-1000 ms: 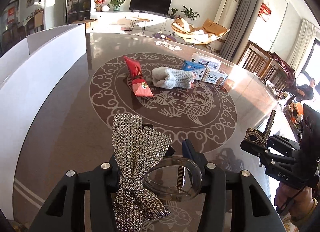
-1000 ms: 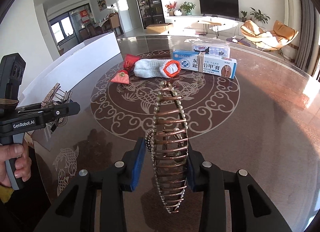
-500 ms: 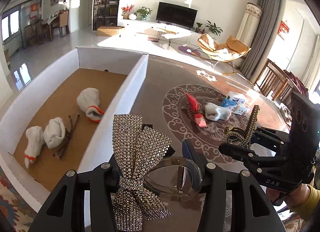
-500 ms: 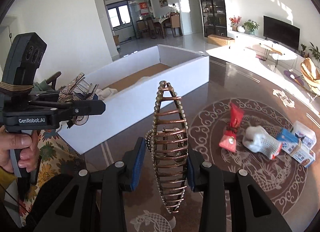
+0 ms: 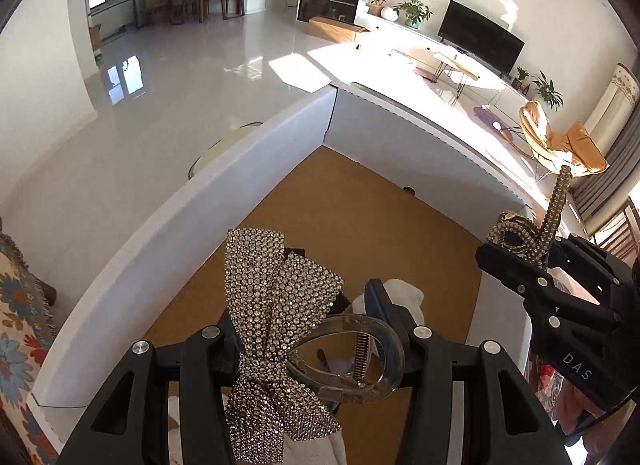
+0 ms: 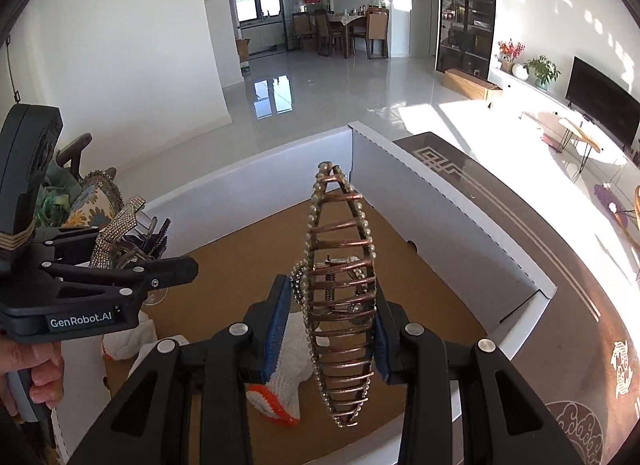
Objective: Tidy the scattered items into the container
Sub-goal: 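Carry both hair clips over the cardboard box and open both grippers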
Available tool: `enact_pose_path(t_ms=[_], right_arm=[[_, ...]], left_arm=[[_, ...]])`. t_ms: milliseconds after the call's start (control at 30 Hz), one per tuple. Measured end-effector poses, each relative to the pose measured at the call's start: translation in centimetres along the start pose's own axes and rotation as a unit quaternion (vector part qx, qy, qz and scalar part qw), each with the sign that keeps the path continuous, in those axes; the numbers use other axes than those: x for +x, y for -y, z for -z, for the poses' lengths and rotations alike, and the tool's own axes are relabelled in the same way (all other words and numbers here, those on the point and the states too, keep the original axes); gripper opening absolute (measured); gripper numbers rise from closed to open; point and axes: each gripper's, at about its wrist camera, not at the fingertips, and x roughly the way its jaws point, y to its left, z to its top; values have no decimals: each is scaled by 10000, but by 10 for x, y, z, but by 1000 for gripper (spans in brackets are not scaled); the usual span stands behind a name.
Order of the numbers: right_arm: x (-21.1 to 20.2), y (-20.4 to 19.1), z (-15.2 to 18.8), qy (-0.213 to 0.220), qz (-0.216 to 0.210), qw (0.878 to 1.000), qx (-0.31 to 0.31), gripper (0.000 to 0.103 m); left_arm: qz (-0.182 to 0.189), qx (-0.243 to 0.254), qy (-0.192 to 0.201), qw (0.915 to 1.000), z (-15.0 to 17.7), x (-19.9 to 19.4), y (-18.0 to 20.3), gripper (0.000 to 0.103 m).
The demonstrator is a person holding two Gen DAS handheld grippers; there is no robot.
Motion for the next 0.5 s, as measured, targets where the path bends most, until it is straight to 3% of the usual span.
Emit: enact_pose_path(t_ms=[67,167,200,367,500], right_arm=[[24,15,-3,-354,-42,9987,354,39],[40,33,1,-579,-262,9951,756,67],[39,36,3,-508,-213,9954,785,67],[-8,48,25,191,-287,9938,1059,67],[-81,53,87,883,-339,9907,975,67]], left_arm=[[114,-103,-333,9993,-5,26,-3,52],[106,-366,-965,9946,-1,61,-6,71],[48,-444,-1029,9937,2,65,-8,76],[36,-710,-586,9958,19,30,-10,76],[225,-199,78,9995,38,-41,27,78]])
